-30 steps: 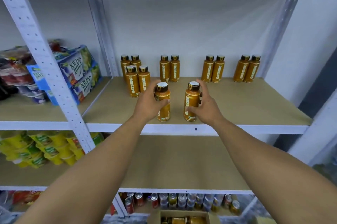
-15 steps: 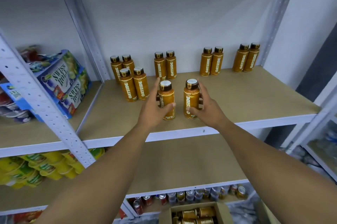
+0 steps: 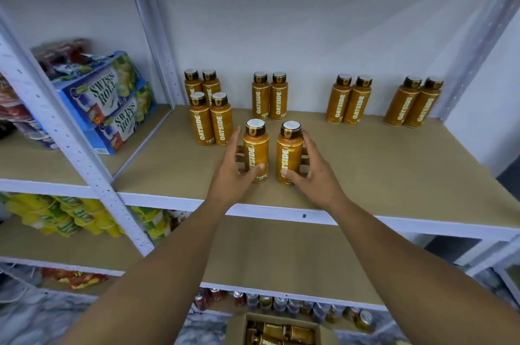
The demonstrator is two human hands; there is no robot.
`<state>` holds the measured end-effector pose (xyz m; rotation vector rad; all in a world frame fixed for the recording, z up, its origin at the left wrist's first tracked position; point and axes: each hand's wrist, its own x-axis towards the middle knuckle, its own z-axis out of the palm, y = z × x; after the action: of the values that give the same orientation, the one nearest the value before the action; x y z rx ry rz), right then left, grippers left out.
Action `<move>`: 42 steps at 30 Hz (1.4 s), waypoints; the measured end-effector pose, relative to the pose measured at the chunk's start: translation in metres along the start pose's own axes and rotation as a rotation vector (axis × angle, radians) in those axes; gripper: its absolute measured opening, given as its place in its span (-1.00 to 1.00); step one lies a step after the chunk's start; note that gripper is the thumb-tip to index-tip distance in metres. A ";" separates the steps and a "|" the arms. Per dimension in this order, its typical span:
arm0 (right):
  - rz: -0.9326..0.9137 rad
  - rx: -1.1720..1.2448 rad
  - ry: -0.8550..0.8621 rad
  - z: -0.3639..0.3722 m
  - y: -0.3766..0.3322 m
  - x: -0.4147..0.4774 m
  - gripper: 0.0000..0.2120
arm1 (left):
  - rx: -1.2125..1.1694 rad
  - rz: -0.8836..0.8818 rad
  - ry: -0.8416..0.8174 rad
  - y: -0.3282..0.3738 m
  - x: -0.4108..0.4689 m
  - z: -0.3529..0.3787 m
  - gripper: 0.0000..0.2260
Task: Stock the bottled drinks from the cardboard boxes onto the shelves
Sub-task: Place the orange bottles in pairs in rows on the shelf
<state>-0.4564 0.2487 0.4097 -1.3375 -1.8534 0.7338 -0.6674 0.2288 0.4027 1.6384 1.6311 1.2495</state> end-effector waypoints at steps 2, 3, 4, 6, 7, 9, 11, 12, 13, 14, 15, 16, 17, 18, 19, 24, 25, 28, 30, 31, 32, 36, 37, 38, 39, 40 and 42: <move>-0.005 0.004 -0.007 0.001 0.003 0.000 -0.03 | 0.010 -0.010 0.030 0.002 -0.001 0.005 -0.09; -0.002 0.011 -0.015 0.001 0.004 0.001 -0.03 | 0.012 -0.012 0.040 0.002 0.000 0.006 -0.09; 0.003 0.023 -0.026 0.001 0.006 0.001 -0.04 | 0.013 -0.013 0.045 0.002 0.000 0.007 -0.08; 0.004 0.037 -0.042 0.002 0.008 0.002 -0.06 | 0.021 -0.007 0.042 0.003 0.003 0.007 -0.07; 0.002 0.039 -0.048 0.002 0.008 0.002 -0.07 | 0.027 -0.001 0.034 0.003 0.005 0.006 -0.05; 0.003 0.046 -0.051 0.004 0.008 0.002 -0.08 | 0.030 0.011 0.008 0.001 0.009 0.004 -0.04; 0.007 0.050 -0.029 0.006 0.007 0.002 -0.10 | 0.029 0.035 -0.036 -0.002 0.014 0.001 -0.06; 0.009 0.049 -0.014 0.007 0.007 0.002 -0.11 | 0.030 0.052 -0.060 -0.004 0.016 -0.001 -0.07; 0.012 0.043 -0.004 0.008 0.007 0.004 -0.12 | 0.030 0.072 -0.084 -0.006 0.018 -0.003 -0.08; 0.016 0.038 0.001 0.008 0.006 0.005 -0.13 | 0.027 0.090 -0.105 -0.008 0.020 -0.004 -0.10; 0.019 0.036 0.004 0.008 0.006 0.006 -0.14 | 0.024 0.104 -0.125 -0.009 0.022 -0.004 -0.11; 0.020 0.038 0.007 0.009 0.005 0.007 -0.15 | 0.022 0.118 -0.139 -0.010 0.023 -0.005 -0.13; 0.017 0.041 0.013 0.010 0.004 0.008 -0.16 | 0.020 0.132 -0.146 -0.012 0.024 -0.005 -0.15; 0.016 0.045 0.021 0.011 0.004 0.009 -0.16 | 0.018 0.143 -0.150 -0.013 0.025 -0.004 -0.16; 0.019 0.047 0.029 0.013 0.003 0.009 -0.17 | 0.015 0.147 -0.149 -0.014 0.026 -0.004 -0.17; 0.040 0.049 0.064 0.016 0.004 0.012 -0.16 | 0.006 0.165 -0.136 -0.016 0.029 -0.004 -0.21; 0.041 0.052 0.067 0.017 0.005 0.012 -0.16 | 0.003 0.164 -0.134 -0.016 0.028 -0.004 -0.21; 0.047 0.051 0.072 0.018 0.005 0.011 -0.15 | -0.003 0.161 -0.131 -0.017 0.026 -0.002 -0.21; 0.044 0.051 0.071 0.018 0.006 0.011 -0.15 | -0.001 0.156 -0.133 -0.017 0.025 -0.002 -0.21; 0.042 0.051 0.068 0.018 0.005 0.010 -0.14 | 0.006 0.152 -0.134 -0.017 0.025 -0.002 -0.21; 0.040 0.052 0.066 0.018 0.005 0.010 -0.14 | 0.013 0.148 -0.134 -0.017 0.025 -0.002 -0.21; 0.028 0.049 0.056 0.017 0.004 0.010 -0.14 | 0.016 0.140 -0.141 -0.014 0.024 -0.003 -0.19; 0.025 0.050 0.053 0.017 0.005 0.010 -0.14 | 0.020 0.145 -0.145 -0.014 0.024 -0.004 -0.19; 0.023 0.050 0.053 0.017 0.005 0.010 -0.14 | 0.026 0.154 -0.148 -0.013 0.024 -0.005 -0.19; 0.021 0.051 0.056 0.016 0.005 0.010 -0.13 | 0.031 0.167 -0.150 -0.012 0.024 -0.007 -0.19; 0.019 0.056 0.063 0.016 0.004 0.010 -0.11 | 0.034 0.178 -0.151 -0.011 0.024 -0.009 -0.17; 0.013 0.076 0.101 0.013 0.001 0.012 -0.10 | 0.046 0.186 -0.143 -0.006 0.027 -0.015 -0.15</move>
<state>-0.4687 0.2599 0.4042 -1.3149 -1.7222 0.7228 -0.6867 0.2516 0.4112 1.8979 1.4584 1.1596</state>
